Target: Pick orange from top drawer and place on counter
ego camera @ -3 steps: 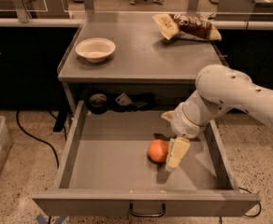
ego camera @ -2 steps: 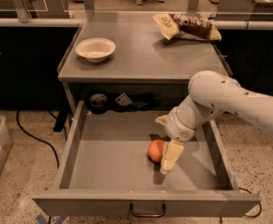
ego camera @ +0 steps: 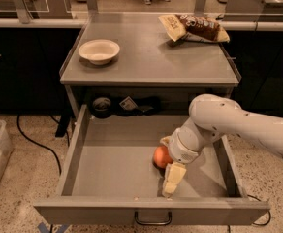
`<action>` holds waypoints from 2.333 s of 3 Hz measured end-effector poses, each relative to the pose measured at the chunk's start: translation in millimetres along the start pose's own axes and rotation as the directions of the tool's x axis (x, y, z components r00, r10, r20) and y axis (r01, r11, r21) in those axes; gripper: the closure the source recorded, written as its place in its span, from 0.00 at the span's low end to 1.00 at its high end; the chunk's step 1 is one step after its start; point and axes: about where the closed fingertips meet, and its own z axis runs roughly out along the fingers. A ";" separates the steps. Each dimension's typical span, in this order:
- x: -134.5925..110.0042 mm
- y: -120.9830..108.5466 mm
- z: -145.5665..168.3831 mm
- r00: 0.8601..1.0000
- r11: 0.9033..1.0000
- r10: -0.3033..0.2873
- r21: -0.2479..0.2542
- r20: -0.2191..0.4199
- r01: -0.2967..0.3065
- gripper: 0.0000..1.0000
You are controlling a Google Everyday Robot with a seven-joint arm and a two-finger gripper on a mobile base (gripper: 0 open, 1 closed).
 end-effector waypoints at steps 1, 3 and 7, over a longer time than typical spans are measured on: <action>-0.4 -0.5 0.2 1.000 1.000 -0.001 0.000 0.000 0.001 0.00; -15.1 -33.6 -5.8 0.999 0.998 -0.051 0.032 0.003 0.051 0.00; 19.2 -45.5 17.7 1.000 1.000 0.017 -0.014 -0.025 -0.018 0.19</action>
Offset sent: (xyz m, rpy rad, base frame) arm 0.0523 0.0184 0.0193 0.0089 -0.0901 0.0547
